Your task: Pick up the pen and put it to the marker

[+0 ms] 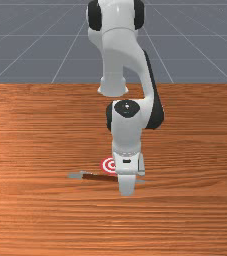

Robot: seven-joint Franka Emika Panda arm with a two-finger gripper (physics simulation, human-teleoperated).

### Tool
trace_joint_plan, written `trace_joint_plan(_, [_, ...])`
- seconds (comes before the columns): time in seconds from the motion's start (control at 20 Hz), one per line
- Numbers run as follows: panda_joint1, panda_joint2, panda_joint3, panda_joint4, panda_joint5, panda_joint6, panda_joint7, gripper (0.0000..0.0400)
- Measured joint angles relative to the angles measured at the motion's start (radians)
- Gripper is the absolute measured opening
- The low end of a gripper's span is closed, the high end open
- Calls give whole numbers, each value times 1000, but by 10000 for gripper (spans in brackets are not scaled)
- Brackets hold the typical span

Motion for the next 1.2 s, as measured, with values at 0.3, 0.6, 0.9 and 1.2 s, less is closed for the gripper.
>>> trace_joint_plan(0.3, [1,17,-1,24,-2,11,1,400])
trace_joint_plan(0.6, [-62,4,21,-4,-8,55,-108,400])
trace_joint_plan(0.9, [-51,24,-4,27,2,70,-39,400])
trace_joint_plan(1.2, [-56,12,4,36,-1,35,-61,98])
